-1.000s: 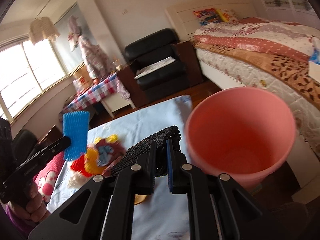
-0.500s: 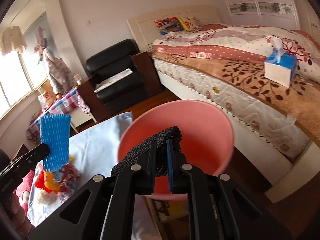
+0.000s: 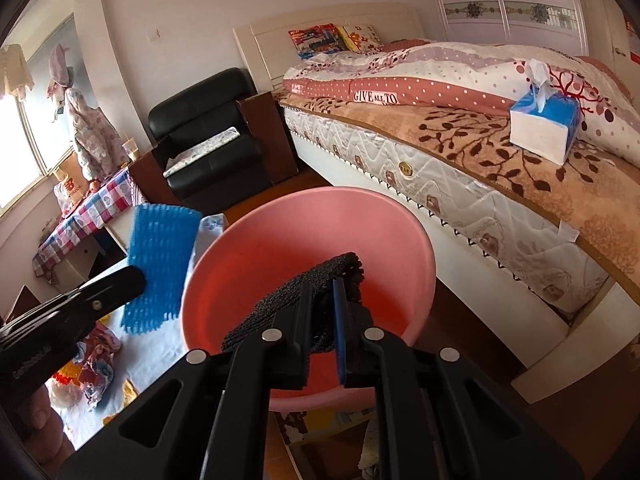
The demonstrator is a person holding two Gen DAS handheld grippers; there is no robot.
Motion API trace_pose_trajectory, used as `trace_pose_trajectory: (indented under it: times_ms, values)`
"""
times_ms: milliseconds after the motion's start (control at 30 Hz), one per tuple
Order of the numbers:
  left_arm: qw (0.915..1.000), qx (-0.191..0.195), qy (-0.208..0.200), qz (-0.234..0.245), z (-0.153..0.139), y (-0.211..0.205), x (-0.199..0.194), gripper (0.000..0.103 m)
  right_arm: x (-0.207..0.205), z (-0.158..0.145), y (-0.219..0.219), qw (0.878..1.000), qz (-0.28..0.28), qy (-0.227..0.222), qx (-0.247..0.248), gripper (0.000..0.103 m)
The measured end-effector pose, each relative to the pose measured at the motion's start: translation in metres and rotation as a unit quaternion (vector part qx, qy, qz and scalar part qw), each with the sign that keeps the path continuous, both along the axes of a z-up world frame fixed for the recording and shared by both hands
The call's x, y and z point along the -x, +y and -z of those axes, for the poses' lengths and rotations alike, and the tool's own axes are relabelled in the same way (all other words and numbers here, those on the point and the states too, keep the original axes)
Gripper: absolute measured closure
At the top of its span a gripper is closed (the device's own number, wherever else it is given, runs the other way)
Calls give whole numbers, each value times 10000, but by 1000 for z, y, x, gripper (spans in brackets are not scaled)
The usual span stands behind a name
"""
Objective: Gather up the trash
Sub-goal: 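Carry the black pad over the pink bucket and open the right gripper, then return the right gripper to the table toward the bread crust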
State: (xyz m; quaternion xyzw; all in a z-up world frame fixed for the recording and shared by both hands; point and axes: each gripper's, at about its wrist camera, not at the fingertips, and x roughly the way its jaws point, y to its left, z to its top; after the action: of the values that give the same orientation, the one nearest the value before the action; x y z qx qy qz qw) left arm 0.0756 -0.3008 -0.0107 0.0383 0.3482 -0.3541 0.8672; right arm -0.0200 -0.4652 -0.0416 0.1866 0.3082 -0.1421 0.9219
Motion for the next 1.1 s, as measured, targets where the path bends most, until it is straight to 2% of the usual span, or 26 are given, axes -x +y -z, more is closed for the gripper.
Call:
trace_pose_trajectory:
  times_ms: [267, 300, 367, 433, 833, 933, 1100]
  values:
    - [9998, -12, 195, 11, 13, -9, -9, 95, -6, 7, -3, 9999, 36, 109, -7, 93]
    - [9998, 6, 208, 0, 13, -6, -9, 93, -6, 8, -3, 9999, 38, 116, -8, 93]
    - [9997, 42, 218, -48, 13, -4, -11, 78, -8, 9, -4, 9999, 48, 132, -19, 93]
    - [9997, 74, 189, -114, 12, -1, -12, 70, -8, 9, -3, 9999, 58, 141, -18, 93]
    - [9998, 125, 78, -159, 2, 18, -3, 58, -11, 10, -5, 9998, 96, 157, 26, 92]
    - [9997, 137, 78, -191, 0, 25, -1, 56, -12, 11, -5, 9997, 122, 207, -26, 87]
    - [9994, 181, 130, -277, 0, 39, 2, 56, -10, 11, -2, 9996, 158, 219, -71, 68]
